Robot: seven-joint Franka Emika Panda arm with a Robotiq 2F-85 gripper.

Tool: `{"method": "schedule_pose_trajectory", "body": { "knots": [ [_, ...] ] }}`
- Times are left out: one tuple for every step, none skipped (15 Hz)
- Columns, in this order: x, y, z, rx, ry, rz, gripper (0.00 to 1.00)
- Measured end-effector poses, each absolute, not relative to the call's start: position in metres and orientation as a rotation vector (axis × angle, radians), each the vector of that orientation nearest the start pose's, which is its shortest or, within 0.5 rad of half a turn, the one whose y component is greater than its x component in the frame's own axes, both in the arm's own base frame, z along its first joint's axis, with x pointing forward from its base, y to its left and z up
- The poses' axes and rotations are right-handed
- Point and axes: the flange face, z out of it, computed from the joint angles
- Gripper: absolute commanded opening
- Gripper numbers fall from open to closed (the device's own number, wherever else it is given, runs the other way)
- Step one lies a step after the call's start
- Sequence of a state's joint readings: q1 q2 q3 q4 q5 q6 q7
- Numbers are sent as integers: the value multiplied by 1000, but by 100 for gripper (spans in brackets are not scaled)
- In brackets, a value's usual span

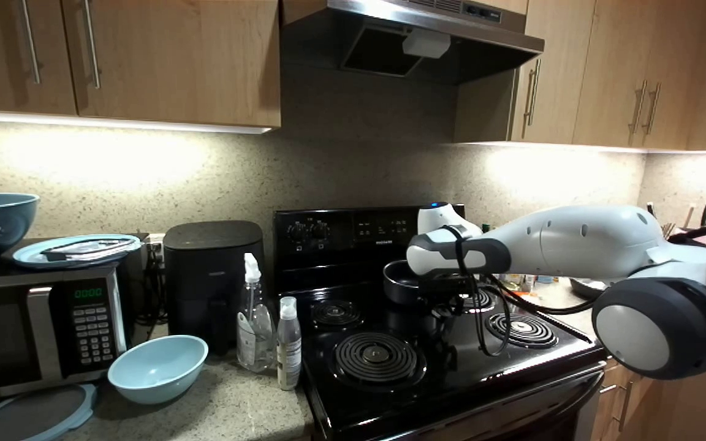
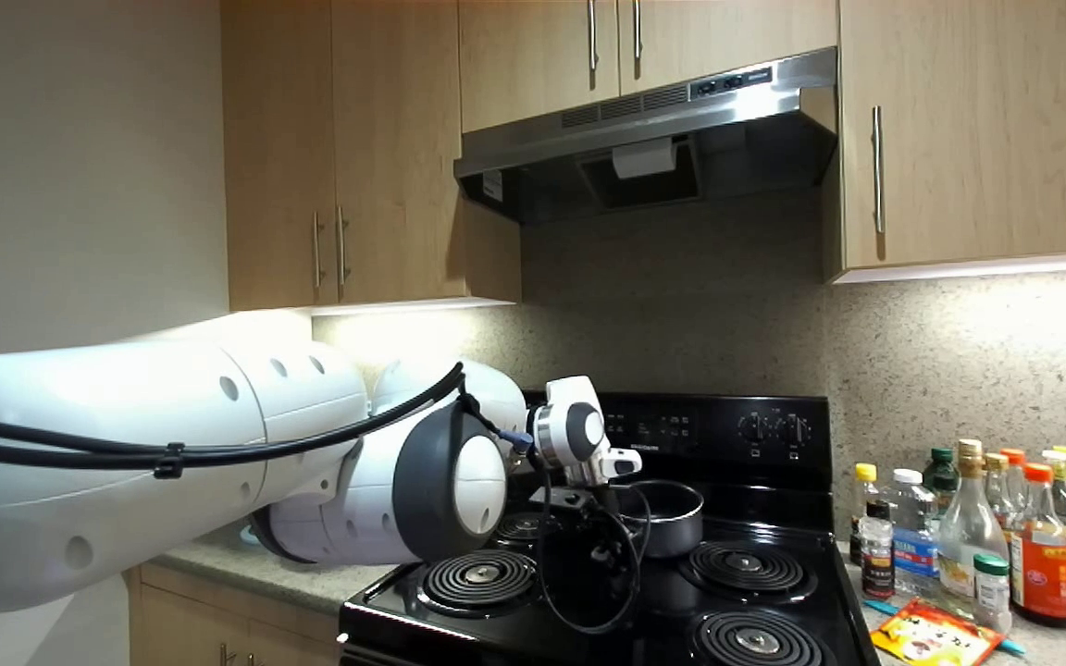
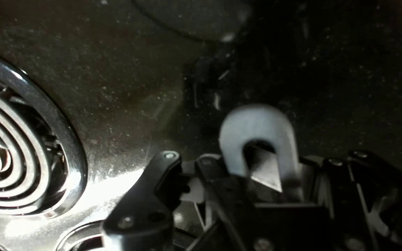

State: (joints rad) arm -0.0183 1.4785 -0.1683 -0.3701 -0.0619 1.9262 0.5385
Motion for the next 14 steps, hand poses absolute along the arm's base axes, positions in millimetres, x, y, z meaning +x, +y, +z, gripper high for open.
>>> {"method": "schedule_pose_trajectory", "body": {
  "knots": [
    [810, -53, 159, -3229, 904, -240, 0],
    [811, -44, 158, -3240, 917, -261, 0],
    [811, -35, 158, -3239, 940, -282, 0],
    [812, -28, 157, -3231, 970, -306, 0],
    [813, -23, 157, -3219, 1000, -335, 0],
    [815, -19, 157, -3201, 1032, -363, 0],
    [816, -16, 156, -3183, 1060, -388, 0],
    [816, -14, 156, -3169, 1081, -409, 0],
    [817, -12, 155, -3156, 1098, -429, 0],
    [818, -11, 154, -3149, 1103, -451, 0],
    [819, -11, 153, -3150, 1095, -471, 0],
    [819, -11, 152, -3151, 1090, -482, 0],
    [819, -11, 152, -3153, 1087, -487, 0],
    [819, -11, 152, -3154, 1086, -490, 0]
  ]
}}
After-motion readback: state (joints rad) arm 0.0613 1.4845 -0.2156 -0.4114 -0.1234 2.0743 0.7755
